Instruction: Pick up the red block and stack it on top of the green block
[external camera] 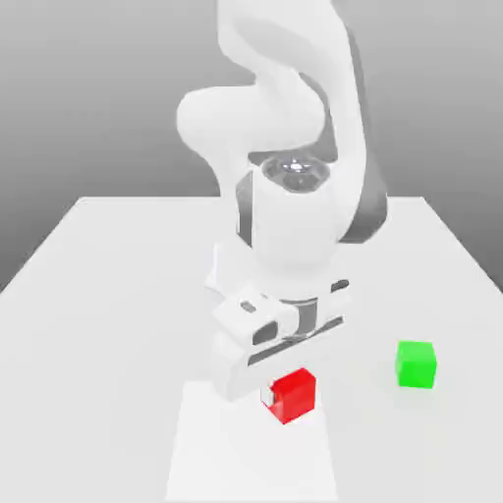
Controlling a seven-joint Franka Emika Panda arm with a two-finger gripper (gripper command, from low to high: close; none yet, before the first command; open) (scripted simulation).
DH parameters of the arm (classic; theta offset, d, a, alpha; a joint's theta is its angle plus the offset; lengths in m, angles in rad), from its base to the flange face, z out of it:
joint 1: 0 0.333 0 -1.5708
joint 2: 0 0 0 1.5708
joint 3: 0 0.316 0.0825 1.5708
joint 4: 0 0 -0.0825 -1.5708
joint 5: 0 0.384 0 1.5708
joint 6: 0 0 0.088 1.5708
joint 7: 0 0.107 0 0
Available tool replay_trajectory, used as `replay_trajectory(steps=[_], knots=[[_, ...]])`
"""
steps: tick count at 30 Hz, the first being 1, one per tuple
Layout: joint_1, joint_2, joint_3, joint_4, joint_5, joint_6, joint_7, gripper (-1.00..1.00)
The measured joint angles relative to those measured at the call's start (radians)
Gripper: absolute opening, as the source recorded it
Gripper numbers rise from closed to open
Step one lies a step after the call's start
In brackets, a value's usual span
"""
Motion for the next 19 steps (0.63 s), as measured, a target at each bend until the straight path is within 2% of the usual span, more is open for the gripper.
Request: replay_trajectory(steps=[5,9,15,16,19], knots=[[0.184,-0.096,0.112,-0.041,0.034,-0.053,0.215,-1.00],[0.277,-0.153,0.215,-0.070,0.054,-0.080,0.385,-1.00],[0.286,0.024,0.216,-0.069,-0.065,0.092,0.505,-1.00],[0.291,0.054,0.206,-0.067,-0.089,0.119,0.522,1.00],[0.291,0.054,0.206,-0.067,-0.089,0.119,0.522,1.00]])
